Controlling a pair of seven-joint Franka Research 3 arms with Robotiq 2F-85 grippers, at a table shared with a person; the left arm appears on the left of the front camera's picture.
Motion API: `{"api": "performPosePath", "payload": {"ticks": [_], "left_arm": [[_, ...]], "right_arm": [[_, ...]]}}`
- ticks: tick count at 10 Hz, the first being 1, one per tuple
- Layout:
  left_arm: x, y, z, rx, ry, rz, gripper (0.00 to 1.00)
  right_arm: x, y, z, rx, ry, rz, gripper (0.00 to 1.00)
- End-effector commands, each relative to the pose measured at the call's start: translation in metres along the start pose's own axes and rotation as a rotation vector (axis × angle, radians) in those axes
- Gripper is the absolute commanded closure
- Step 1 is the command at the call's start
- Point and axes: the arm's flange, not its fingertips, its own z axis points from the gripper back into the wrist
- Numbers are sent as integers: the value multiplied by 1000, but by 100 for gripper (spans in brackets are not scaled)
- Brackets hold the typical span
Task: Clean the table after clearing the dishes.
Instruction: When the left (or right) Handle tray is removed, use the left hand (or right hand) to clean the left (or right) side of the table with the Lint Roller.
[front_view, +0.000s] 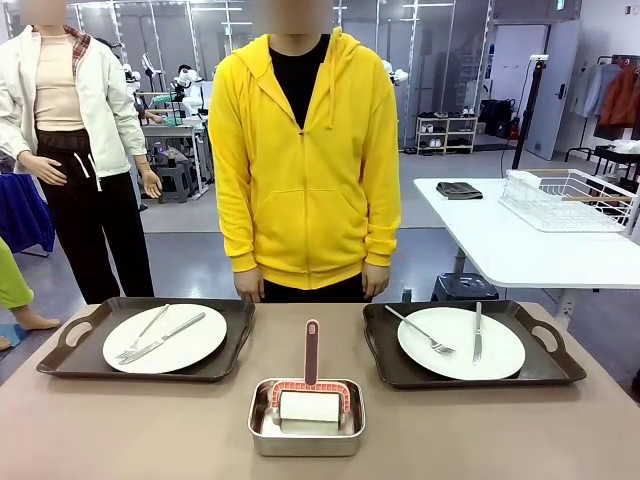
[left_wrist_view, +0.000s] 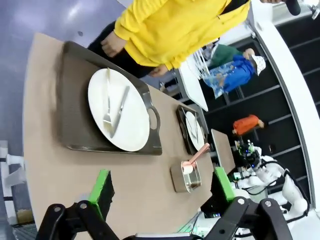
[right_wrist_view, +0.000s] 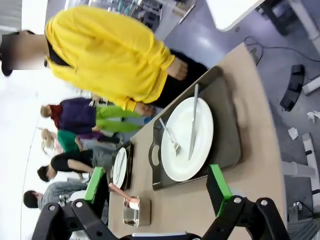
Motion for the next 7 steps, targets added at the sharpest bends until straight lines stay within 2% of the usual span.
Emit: {"api": "performPosePath", "payload": {"ticks": [1,2,7], "left_arm": [[-2,-8,-7,63,-21,27,0],[0,0,0,0,0,0,0],[0,0,0,0,0,0,0]], "right_arm": [[-9,8,0,-32,-59,5,0],[0,0,0,0,0,0,0],[0,0,0,0,0,0,0]]}}
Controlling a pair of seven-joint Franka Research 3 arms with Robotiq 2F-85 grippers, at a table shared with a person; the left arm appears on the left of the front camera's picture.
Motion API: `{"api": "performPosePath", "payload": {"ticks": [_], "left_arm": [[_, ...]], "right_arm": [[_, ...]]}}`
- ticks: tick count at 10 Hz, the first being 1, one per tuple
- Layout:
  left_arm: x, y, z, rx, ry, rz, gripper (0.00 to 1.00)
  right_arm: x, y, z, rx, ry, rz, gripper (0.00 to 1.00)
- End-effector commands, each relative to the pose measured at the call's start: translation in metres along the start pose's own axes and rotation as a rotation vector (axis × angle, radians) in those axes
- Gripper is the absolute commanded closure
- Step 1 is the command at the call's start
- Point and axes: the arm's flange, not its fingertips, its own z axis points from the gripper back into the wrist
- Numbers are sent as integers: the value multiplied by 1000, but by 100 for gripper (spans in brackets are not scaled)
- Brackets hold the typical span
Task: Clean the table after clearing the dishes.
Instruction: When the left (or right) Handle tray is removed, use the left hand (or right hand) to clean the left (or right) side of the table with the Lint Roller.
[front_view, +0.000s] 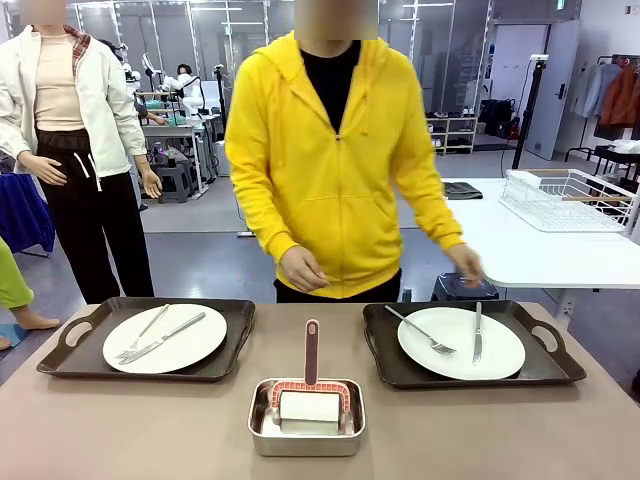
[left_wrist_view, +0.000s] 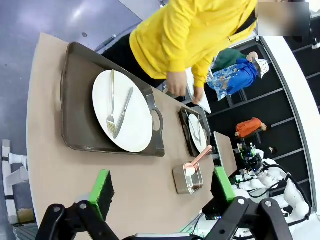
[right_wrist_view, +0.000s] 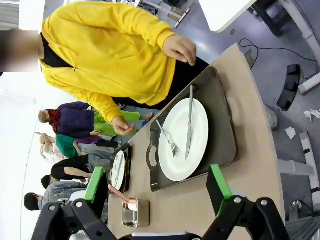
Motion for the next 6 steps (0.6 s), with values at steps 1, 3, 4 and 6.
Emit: {"api": "performPosePath", "payload": {"ticks": [1,3,4,6], "left_arm": [[0,-1,3,-12,0,-7,0],[0,-1,3,-12,0,-7,0],[0,-1,3,-12,0,-7,0],[0,-1,3,-12,0,-7,0]], "right_arm": [[4,2,0,7,2,6,0],[4,2,0,7,2,6,0],[4,2,0,7,2,6,0],[4,2,0,7,2,6,0]]}}
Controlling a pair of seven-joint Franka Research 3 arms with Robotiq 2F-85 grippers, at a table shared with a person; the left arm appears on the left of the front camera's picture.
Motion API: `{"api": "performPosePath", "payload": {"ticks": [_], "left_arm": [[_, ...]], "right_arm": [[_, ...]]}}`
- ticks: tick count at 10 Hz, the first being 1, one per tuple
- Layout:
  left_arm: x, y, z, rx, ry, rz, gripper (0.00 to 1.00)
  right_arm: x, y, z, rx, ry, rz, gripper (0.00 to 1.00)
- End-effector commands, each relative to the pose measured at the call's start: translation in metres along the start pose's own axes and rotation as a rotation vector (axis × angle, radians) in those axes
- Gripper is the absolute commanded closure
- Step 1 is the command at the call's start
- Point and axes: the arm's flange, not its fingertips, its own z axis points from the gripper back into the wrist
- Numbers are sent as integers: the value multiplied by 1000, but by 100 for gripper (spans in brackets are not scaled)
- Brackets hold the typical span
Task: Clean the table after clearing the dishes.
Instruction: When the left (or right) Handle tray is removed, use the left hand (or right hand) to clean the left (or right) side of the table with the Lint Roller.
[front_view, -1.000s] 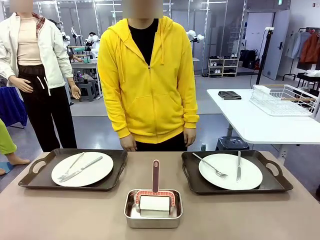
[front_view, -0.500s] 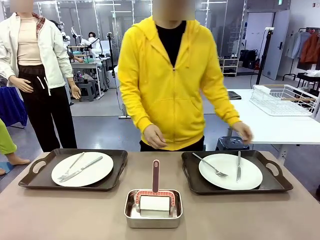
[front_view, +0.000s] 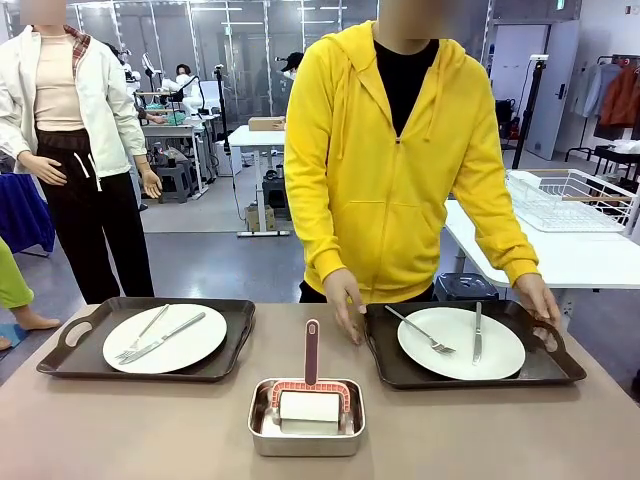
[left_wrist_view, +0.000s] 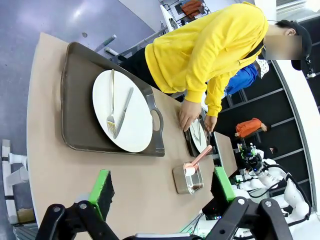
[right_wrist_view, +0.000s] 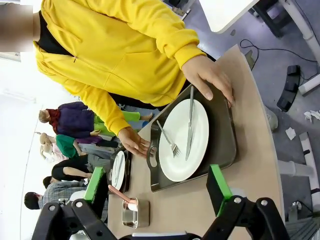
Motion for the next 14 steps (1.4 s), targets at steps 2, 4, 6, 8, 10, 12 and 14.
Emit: {"api": "performPosePath", "payload": {"ticks": [2,4,6,8,10,12,14], "left_arm": [[0,-1,3,-12,0,-7,0],[0,-1,3,-12,0,-7,0],[0,-1,3,-12,0,-7,0],[0,-1,3,-12,0,-7,0],[0,-1,3,-12,0,-7,0],[0,-1,3,-12,0,-7,0],[0,-1,3,-12,0,-7,0]], "right_arm": [[2,1,-1,6,2,2,0],[2,1,-1,6,2,2,0],[2,1,-1,6,2,2,0],[2,1,-1,6,2,2,0],[2,1,-1,6,2,2,0],[0,0,0,0,0,1,0],[15,72,-27,-35,61,195,0]]}}
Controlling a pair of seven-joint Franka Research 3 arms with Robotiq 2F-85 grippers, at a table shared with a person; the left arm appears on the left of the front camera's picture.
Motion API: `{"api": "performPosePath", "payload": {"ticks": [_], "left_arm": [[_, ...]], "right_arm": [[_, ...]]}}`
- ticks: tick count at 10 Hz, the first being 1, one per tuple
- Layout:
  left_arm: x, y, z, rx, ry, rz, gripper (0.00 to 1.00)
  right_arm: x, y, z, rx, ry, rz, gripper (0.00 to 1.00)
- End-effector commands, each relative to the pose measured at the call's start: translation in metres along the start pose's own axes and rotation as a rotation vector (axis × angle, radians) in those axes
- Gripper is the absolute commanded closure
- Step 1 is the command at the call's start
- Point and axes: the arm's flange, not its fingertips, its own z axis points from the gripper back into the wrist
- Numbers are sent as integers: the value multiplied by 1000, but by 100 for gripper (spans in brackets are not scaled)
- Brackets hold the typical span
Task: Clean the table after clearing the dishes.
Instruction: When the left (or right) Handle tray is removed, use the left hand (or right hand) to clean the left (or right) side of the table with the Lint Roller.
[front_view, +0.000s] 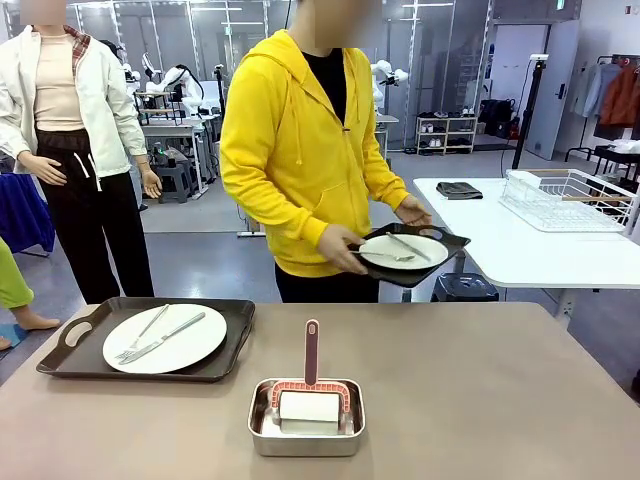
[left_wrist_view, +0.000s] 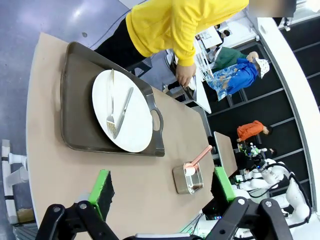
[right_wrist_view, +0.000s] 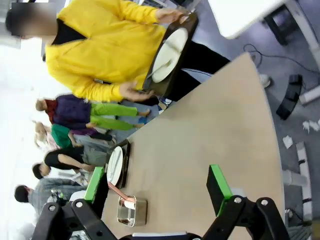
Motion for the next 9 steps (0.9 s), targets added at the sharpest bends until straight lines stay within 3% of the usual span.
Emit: {"api": "performPosePath", "payload": {"ticks": [1,3,5,9], "left_arm": [[0,-1,3,-12,0,-7,0],[0,-1,3,-12,0,-7,0],[0,-1,3,-12,0,-7,0],[0,-1,3,-12,0,-7,0]], "right_arm": [[12,66,-50,-44,105,169,0],[12,146,-144,-88,299,385,0],[-19,229,-245,-130,520,607,0],[-100,319,-363,-143,826,889,0]]}}
